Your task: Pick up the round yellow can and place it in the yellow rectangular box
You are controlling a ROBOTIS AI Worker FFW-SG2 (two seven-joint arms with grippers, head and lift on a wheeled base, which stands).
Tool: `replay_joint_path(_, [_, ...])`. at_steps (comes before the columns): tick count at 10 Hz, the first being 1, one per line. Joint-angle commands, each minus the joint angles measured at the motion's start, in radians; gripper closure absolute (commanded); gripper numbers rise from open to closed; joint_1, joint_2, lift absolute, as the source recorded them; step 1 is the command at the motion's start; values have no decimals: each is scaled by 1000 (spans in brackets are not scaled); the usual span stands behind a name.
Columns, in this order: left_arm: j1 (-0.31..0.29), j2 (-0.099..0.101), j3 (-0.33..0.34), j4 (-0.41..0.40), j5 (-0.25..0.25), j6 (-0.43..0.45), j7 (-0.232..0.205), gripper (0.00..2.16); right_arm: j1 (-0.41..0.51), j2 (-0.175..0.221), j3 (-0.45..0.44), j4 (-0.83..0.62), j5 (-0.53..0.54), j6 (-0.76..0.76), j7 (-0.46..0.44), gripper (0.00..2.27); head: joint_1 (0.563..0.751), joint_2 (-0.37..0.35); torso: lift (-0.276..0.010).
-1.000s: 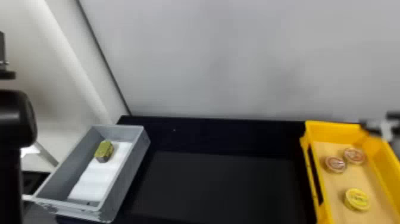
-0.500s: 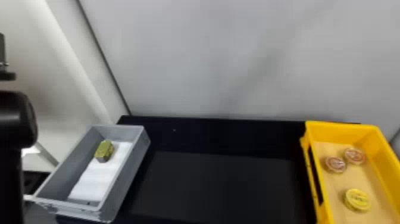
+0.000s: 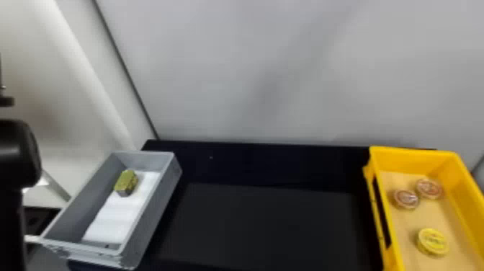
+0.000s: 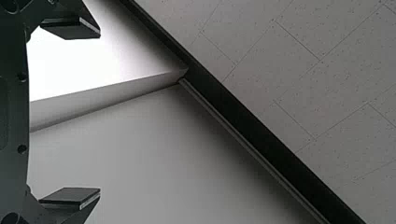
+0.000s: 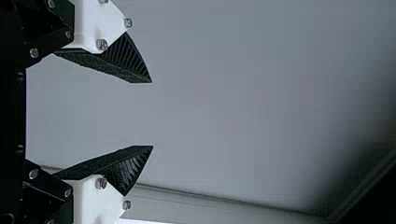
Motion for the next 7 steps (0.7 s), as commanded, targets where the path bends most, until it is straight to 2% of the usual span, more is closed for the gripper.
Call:
replay_joint_path(1, [0,-8,-5,3,0,-1,1,91,33,-62,14,24,15,-201,-32,289,704,192,0])
replay_joint_path(2, [0,-10,-5,4,0,-1,1,91,35,-60,12,18,36,-219,-29,36,704,192,0])
replay_joint_path(6, [0,-22,-6,4,0,-4,8,91,31,-66,6,18,59,-275,-4,1,704,192,0])
replay_joint_path(7, [0,-39,-3,6,0,-9,11,91,30,-66,6,18,59,-278,2,13,704,192,0])
